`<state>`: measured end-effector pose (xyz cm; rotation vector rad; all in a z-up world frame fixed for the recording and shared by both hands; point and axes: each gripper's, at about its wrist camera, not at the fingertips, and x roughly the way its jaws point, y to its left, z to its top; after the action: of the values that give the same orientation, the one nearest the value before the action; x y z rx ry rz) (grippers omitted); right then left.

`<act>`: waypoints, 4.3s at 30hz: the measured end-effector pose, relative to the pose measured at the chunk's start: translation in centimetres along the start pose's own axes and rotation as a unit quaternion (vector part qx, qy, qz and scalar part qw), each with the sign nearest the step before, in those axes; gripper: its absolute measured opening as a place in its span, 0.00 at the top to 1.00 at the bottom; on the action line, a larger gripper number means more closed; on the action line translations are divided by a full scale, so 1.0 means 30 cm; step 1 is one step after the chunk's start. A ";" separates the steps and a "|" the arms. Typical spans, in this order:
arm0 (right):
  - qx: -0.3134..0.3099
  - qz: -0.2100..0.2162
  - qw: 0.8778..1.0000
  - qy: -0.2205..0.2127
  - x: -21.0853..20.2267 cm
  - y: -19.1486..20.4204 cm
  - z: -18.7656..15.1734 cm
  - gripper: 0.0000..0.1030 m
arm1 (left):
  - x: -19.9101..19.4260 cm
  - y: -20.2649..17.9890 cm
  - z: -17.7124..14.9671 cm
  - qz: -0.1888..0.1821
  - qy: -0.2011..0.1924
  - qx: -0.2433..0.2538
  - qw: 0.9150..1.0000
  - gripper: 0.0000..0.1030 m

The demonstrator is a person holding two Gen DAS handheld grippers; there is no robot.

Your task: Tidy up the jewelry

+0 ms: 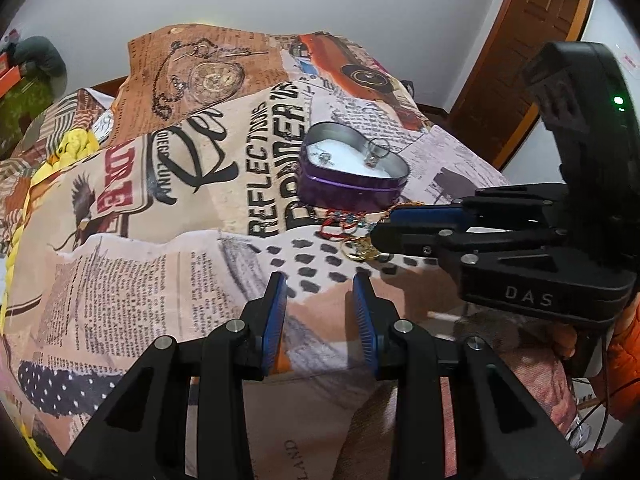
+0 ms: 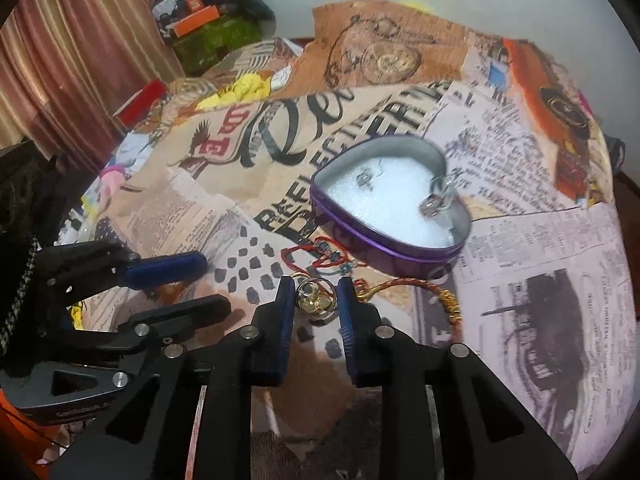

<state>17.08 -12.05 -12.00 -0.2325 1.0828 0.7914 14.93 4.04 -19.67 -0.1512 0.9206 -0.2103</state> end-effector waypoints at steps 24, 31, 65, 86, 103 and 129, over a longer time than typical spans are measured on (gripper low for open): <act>0.042 -0.006 0.998 -0.037 -0.100 -0.141 -0.083 0.81 | 0.142 -0.117 0.088 0.003 0.030 0.036 0.999 0.75; 0.053 -0.001 0.998 -0.037 -0.095 -0.174 -0.094 0.81 | 0.166 -0.129 0.085 0.012 0.035 0.048 0.998 0.75; 0.052 -0.009 0.996 -0.077 -0.186 -0.160 -0.053 0.81 | 0.034 -0.137 0.135 0.032 -0.022 0.053 0.998 0.84; 0.034 -0.013 0.997 -0.075 -0.063 -0.160 0.082 0.81 | 0.058 -0.041 0.237 0.022 -0.052 0.026 0.998 0.84; 0.010 -0.010 0.998 -0.056 0.014 -0.167 0.117 0.81 | 0.141 -0.022 0.286 0.005 -0.039 0.030 0.999 0.84; -0.004 -0.039 0.998 -0.054 -0.057 -0.140 0.116 0.74 | 0.028 -0.036 0.294 0.014 -0.061 0.029 0.998 0.84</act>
<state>21.97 -13.96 -9.71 -0.2358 0.9632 0.7298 22.36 3.12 -14.81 -0.0973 0.7930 -0.1995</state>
